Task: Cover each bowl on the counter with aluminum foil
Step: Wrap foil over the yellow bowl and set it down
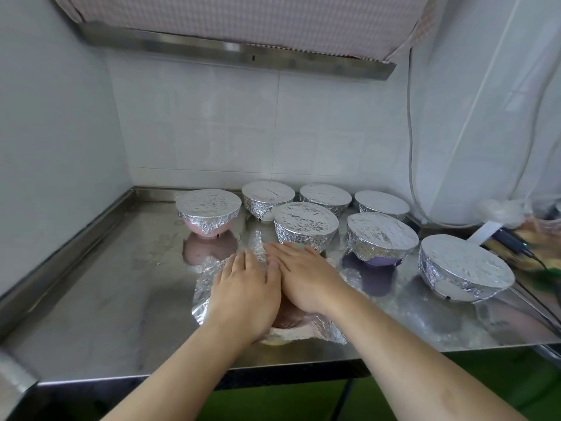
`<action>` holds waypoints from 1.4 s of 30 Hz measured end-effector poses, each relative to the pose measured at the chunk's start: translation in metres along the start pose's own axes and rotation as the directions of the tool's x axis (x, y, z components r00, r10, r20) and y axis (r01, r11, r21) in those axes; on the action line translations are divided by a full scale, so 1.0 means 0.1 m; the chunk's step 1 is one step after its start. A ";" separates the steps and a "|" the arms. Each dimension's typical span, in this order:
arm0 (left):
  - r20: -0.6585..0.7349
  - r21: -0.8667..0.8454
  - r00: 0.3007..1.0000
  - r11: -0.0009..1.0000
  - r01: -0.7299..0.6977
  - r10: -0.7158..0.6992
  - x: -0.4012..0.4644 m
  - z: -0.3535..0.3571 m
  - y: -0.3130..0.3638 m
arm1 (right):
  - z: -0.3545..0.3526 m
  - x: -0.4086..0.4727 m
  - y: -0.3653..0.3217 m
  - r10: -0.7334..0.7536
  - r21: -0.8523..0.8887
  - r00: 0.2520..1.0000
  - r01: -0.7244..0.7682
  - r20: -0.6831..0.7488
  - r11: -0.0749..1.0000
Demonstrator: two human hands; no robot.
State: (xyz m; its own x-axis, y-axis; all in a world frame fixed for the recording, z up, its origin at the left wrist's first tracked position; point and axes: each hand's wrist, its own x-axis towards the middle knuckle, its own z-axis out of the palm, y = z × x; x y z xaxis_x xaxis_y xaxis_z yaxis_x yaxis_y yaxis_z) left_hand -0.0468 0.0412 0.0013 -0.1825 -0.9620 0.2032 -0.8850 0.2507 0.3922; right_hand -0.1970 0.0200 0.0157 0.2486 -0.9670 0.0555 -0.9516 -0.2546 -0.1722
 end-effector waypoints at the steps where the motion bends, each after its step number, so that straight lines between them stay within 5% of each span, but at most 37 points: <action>1: -0.009 0.002 1.000 1.000 0.022 -0.022 -0.01 0.03 0.01 | 0.00 0.00 0.01 -0.011 -0.009 1.000 0.011 0.009 1.000; 6: 0.017 0.133 1.000 0.991 -0.006 0.003 -0.01 0.12 -0.08 | -0.09 -0.12 -0.03 0.060 0.081 0.997 -0.056 -0.047 0.995; 12: -0.047 0.031 0.999 1.000 0.001 0.001 -0.02 0.05 0.00 | -0.03 -0.34 -0.04 0.038 -0.196 0.999 -0.043 -0.028 0.980; 15: -0.051 0.139 0.990 0.983 -0.122 0.130 0.00 0.04 0.00 | -0.05 -0.32 -0.03 0.066 -0.110 0.996 -0.071 -0.056 0.991; 19: -0.025 0.184 0.994 0.978 -0.104 0.110 -0.04 0.00 0.01 | 0.05 -0.41 -0.14 0.141 0.119 0.971 -0.120 -0.194 0.986; 27: -0.029 0.011 1.000 1.000 0.013 -0.013 -0.01 0.03 0.01 | 0.29 -0.67 -0.20 0.067 0.055 0.917 -0.050 -0.394 0.997; 30: -0.106 -0.109 0.994 0.994 -0.004 -0.008 -0.15 0.03 0.03 | 0.29 -0.67 -0.21 0.076 0.056 0.929 -0.060 -0.363 0.997; 36: -0.095 0.094 0.994 0.995 -0.036 0.045 -0.31 0.08 -0.01 | 0.04 -0.57 -0.19 0.095 0.257 0.964 -0.029 -0.248 0.966; 42: -0.052 0.174 0.994 0.981 -0.080 0.091 -0.30 -0.03 0.00 | -0.03 -0.14 -0.11 0.066 0.113 0.995 -0.058 -0.073 0.992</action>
State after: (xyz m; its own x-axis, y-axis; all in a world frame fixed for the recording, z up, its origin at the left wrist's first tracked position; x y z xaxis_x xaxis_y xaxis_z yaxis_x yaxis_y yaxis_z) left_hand -0.0405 0.0707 -0.0022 -0.2393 -0.9283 0.2847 -0.9286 0.3044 0.2121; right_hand -0.1902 0.0365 0.0198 0.1710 -0.9785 0.1157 -0.9380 -0.1976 -0.2848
